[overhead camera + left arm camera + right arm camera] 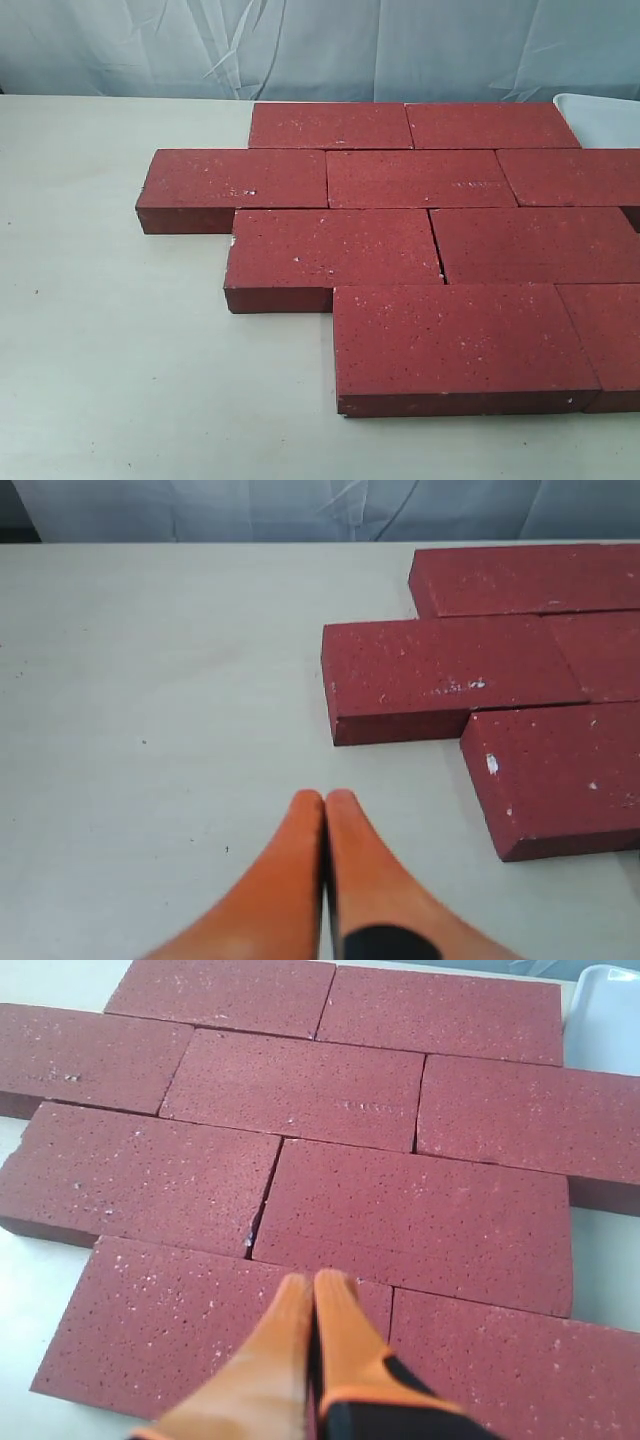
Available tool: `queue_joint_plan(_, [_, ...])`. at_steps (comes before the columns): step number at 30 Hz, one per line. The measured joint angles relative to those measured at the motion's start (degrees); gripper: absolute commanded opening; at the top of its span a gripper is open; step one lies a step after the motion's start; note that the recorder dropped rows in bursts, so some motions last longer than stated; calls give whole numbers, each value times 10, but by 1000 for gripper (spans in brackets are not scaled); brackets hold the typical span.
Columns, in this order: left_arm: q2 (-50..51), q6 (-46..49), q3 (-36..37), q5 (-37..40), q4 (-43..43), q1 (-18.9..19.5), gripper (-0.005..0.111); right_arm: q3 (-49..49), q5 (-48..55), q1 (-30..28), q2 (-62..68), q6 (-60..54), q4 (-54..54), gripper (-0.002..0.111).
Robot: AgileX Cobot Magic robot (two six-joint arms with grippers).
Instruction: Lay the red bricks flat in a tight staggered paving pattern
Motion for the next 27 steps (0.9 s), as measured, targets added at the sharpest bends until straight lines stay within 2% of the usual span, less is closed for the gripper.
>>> queue_joint_plan(5, [-82, 0, 2, 22, 0, 0, 0, 45, -6, 0, -51, 0, 4, -1])
queue_joint_plan(11, [-132, 0, 4, 27, 5, 0, 0, 117, -8, 0, -186, 0, -1, -1])
queue_joint_plan(15, [-139, 0, 4, 27, 9, 0, 0, 161, -17, 0, -295, 0, -2, -1])
queue_joint_plan(19, [-139, 0, 4, 27, 9, 0, 0, 189, -76, 0, -383, 0, -20, -1])
queue_joint_plan(27, [-140, 0, 4, 27, 13, 0, 0, 204, -113, 0, -426, 0, -48, -1])
